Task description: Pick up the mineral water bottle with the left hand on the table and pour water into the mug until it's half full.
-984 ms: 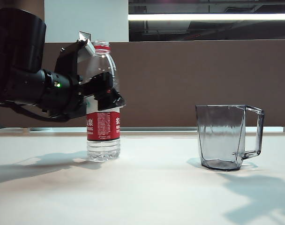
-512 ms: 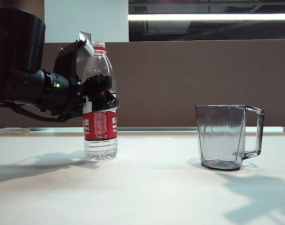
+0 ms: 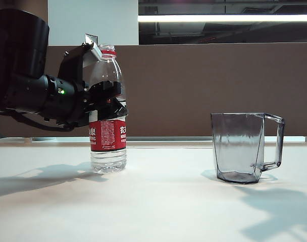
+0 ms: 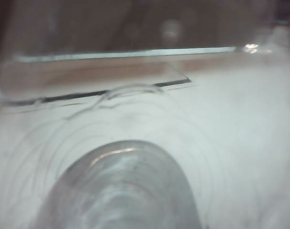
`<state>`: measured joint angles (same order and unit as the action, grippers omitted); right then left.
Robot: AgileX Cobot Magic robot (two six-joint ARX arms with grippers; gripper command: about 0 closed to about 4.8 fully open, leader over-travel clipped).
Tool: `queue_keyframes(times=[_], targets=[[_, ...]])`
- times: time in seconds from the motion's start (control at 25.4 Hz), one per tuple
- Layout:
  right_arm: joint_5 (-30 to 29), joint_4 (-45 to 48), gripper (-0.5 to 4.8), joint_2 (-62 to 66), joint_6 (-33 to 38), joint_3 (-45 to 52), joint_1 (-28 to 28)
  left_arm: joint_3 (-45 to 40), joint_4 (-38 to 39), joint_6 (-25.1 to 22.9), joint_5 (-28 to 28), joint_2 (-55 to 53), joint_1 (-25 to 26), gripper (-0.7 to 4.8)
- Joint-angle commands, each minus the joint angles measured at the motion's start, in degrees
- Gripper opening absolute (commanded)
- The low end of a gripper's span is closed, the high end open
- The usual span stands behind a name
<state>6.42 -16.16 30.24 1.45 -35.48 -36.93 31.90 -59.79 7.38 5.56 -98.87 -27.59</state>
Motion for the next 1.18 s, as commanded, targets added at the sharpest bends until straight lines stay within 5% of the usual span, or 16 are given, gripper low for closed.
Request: queue_keyframes(times=[0.04,0.35,0.67,1.18], targets=[[-0.13,0.37,-0.01,-0.22,0.02,-0.48,-0.07,0.17,-0.76,0.13,0.02,0.13,0.00,2.14],[-0.09,-5.62,-0.02,-1.75,0.02,-0.48,-0.09,1.20,-0.90,-1.84,0.02,0.15,0.00,2.14],[0.04,-9.77,-0.01,-4.02,0.02,-0.48,-0.07,13.73,13.11,-17.53,0.02,-0.52,-7.50,2.14],[-0.09,-9.79,-0.02,-4.04,0.04,-0.48,-0.07,29.16,22.95,-31.28,0.02,-8.48,-9.25,2.14]])
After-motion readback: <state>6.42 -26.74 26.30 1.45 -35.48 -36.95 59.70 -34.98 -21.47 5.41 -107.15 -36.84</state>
